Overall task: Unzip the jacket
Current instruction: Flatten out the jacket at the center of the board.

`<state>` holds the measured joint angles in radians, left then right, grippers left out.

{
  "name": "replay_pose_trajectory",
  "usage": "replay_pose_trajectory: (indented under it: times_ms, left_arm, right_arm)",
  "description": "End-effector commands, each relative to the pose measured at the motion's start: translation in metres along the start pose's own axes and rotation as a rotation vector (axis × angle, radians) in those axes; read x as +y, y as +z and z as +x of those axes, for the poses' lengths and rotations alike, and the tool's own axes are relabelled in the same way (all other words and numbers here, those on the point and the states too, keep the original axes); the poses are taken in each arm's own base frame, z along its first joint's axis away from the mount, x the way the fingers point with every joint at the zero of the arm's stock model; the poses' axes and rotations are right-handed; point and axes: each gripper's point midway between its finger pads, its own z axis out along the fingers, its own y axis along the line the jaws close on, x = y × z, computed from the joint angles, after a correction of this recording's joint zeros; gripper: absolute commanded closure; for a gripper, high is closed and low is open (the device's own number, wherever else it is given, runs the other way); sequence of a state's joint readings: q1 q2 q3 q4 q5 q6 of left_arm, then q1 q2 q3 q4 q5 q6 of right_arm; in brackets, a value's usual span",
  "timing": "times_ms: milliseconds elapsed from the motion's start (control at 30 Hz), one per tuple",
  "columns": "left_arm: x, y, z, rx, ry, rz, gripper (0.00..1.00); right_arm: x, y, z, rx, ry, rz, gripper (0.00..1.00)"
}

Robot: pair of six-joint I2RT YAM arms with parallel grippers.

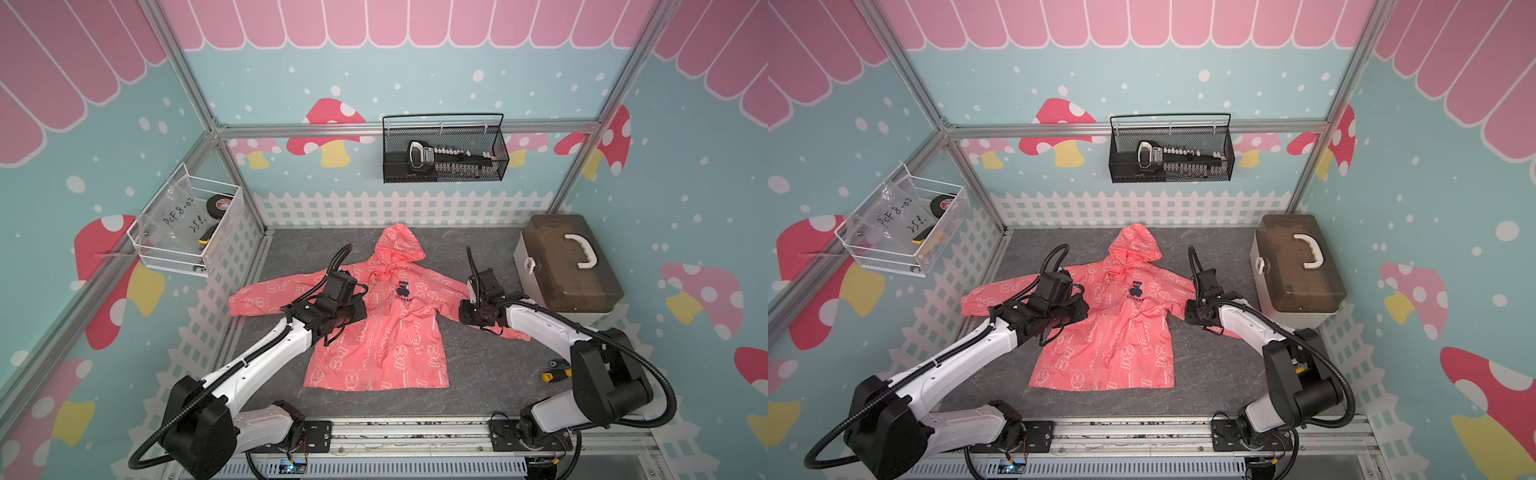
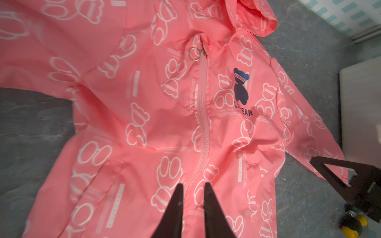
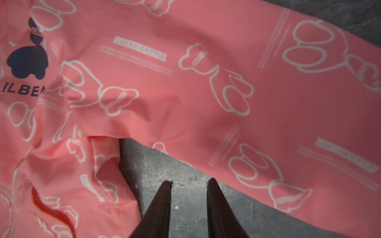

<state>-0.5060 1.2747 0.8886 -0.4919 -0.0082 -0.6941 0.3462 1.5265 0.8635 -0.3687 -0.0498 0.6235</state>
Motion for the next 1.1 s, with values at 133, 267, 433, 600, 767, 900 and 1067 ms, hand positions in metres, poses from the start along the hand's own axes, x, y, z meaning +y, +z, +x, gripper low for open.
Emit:
replay_pose_trajectory:
  times_ms: [133,267,433,600,767,900,1067]
  left_arm:
    - [-0.008,0.049,0.021,0.125,-0.043,0.088,1.0]
    - [0.008,0.068,0.041,0.193,-0.074,0.044,1.0]
    - [0.034,0.077,0.078,0.251,-0.125,0.014,1.0]
    - [0.055,0.067,0.122,0.256,-0.168,-0.008,1.0]
    - [0.047,0.054,0.153,0.238,-0.146,0.002,1.0]
    - [0.035,0.045,0.159,0.211,-0.127,0.03,1.0]
    - [0.027,0.029,0.141,0.137,-0.088,0.036,1.0]
  right_arm:
    - [-0.038,0.023,-0.011,-0.174,0.362,-0.128,0.72]
    - [-0.06,0.014,-0.004,-0.199,0.388,-0.05,0.74]
    - [-0.104,-0.014,0.017,-0.266,0.493,0.08,0.77]
    - [-0.136,-0.066,0.023,-0.393,0.506,0.219,0.76]
    - [-0.119,-0.096,0.002,-0.465,0.42,0.112,0.67]
    - [-0.082,-0.086,-0.017,-0.361,0.273,-0.044,0.54]
    - [-0.047,-0.047,-0.021,-0.13,0.163,-0.169,0.33]
